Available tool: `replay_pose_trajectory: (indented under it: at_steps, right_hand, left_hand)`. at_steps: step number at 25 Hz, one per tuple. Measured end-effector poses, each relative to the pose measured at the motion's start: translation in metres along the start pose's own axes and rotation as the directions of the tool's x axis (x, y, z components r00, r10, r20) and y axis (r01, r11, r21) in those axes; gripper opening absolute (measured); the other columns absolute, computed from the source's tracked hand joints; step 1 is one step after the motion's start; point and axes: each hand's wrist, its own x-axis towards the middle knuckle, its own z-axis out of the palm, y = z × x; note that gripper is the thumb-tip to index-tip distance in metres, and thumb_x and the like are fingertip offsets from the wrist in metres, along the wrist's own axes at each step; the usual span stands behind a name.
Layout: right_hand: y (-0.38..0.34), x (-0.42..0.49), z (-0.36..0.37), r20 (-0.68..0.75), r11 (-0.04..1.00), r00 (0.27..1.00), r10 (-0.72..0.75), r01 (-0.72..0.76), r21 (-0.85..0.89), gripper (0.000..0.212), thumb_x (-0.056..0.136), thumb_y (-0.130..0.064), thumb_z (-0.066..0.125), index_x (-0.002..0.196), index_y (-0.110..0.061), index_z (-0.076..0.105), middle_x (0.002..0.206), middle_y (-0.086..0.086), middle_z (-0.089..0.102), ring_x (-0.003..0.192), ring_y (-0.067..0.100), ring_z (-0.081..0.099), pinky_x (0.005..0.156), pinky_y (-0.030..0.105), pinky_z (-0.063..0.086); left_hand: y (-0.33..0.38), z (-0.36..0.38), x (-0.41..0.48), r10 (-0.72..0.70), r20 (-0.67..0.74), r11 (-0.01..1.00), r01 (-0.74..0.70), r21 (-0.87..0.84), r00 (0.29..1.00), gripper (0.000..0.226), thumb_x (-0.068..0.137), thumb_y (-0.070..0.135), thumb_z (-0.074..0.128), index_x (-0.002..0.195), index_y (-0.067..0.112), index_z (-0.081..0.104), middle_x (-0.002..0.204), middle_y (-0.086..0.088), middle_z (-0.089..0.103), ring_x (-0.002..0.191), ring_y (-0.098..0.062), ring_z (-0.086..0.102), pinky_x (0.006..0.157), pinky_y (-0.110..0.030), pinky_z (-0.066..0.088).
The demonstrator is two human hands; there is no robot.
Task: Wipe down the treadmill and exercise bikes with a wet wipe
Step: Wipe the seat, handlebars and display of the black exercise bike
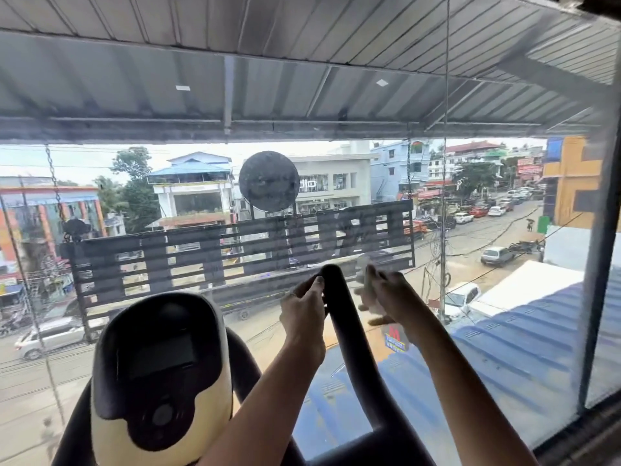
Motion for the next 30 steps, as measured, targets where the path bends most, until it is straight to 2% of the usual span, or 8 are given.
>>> replay_pose_trajectory:
  at_steps: [4,7,10,13,18,22,26,30]
  right_hand:
    - [-0.024,0.016,0.046,-0.068,0.942,0.973,-0.220,0.193,-0.275,0.042,0.100,-0.021,0.037,0.140,-0.007,0.037,0.132,0.023,0.050,0.115,0.034,0.053,0.088,0.030,0.041]
    - [-0.002,-0.025,0.056,0.003,0.904,0.958,-0.287,0.272,-0.330,0.061,0.091,-0.015,0.040,0.145,0.002,0.019,0.128,0.028,0.051,0.090,0.034,0.064,0.066,0.030,0.052]
    - [0.018,-0.059,0.034,0.138,0.860,0.949,-0.283,0.315,-0.401,0.069,0.101,-0.024,0.039,0.150,-0.003,-0.004,0.137,0.021,0.045,0.109,0.032,0.058,0.090,0.038,0.048]
    - [0.010,-0.033,0.004,0.096,0.888,0.993,-0.073,0.109,-0.446,0.059,0.101,-0.032,0.035,0.150,-0.011,0.011,0.143,0.018,0.044,0.125,0.031,0.048,0.100,0.038,0.041]
    - [-0.011,0.005,0.040,-0.020,0.974,0.981,-0.191,0.187,-0.130,0.053,0.103,-0.026,0.034,0.148,-0.003,0.020,0.133,0.020,0.051,0.122,0.032,0.050,0.083,0.017,0.034]
    - [0.023,-0.043,0.046,-0.079,0.912,0.910,-0.407,0.400,-0.090,0.044,0.096,-0.019,0.051,0.139,-0.012,0.044,0.146,0.002,0.037,0.132,0.007,0.041,0.102,0.005,0.027]
    - [0.035,-0.065,-0.001,0.164,0.958,0.944,-0.285,0.284,0.027,0.023,0.083,-0.008,0.070,0.106,-0.012,0.072,0.120,-0.003,0.063,0.099,-0.016,0.053,0.085,0.010,0.046]
    - [-0.002,-0.016,-0.003,-0.158,0.968,0.975,-0.157,0.183,0.170,0.037,0.095,-0.013,0.055,0.132,-0.009,0.054,0.089,0.007,0.068,0.072,-0.001,0.050,0.064,0.014,0.039]
  left_hand:
    - [0.005,-0.001,-0.004,-0.049,0.041,0.996,0.052,-0.070,0.998,0.016,0.096,0.016,0.053,0.091,0.011,0.067,0.089,-0.007,0.067,0.075,-0.017,0.061,0.063,-0.022,0.050]
    - [0.003,-0.001,-0.001,-0.060,0.036,0.997,0.061,-0.047,0.998,0.015,0.092,0.011,0.057,0.099,0.006,0.070,0.091,-0.008,0.068,0.082,-0.022,0.060,0.073,-0.031,0.049]
    - [0.000,-0.001,0.000,-0.048,0.024,0.998,0.049,-0.031,0.999,0.017,0.087,0.002,0.062,0.101,0.006,0.069,0.098,-0.013,0.071,0.094,-0.026,0.066,0.092,-0.037,0.051]
    - [-0.001,0.000,-0.001,-0.037,0.018,0.999,0.037,-0.020,0.999,0.017,0.086,0.003,0.064,0.102,0.007,0.068,0.099,-0.014,0.071,0.095,-0.027,0.066,0.094,-0.039,0.051]
    - [0.005,-0.002,-0.010,-0.085,0.060,0.990,0.091,-0.105,0.995,0.021,0.099,0.016,0.044,0.102,0.006,0.063,0.090,-0.011,0.067,0.074,-0.018,0.062,0.070,-0.028,0.051]
    - [-0.003,-0.002,-0.011,-0.143,0.018,0.987,0.144,-0.070,0.990,0.022,0.097,0.016,0.046,0.105,0.003,0.063,0.095,-0.014,0.067,0.078,-0.021,0.062,0.064,-0.028,0.051]
    - [-0.014,-0.001,-0.013,-0.093,0.018,0.996,0.093,0.018,0.996,0.012,0.091,0.019,0.059,0.096,0.010,0.065,0.102,-0.016,0.069,0.088,-0.029,0.064,0.077,-0.040,0.053]
    - [-0.017,-0.002,-0.009,-0.090,0.007,0.995,0.090,0.034,0.996,0.010,0.090,0.018,0.061,0.096,0.012,0.066,0.101,-0.015,0.069,0.088,-0.028,0.065,0.091,-0.042,0.051]
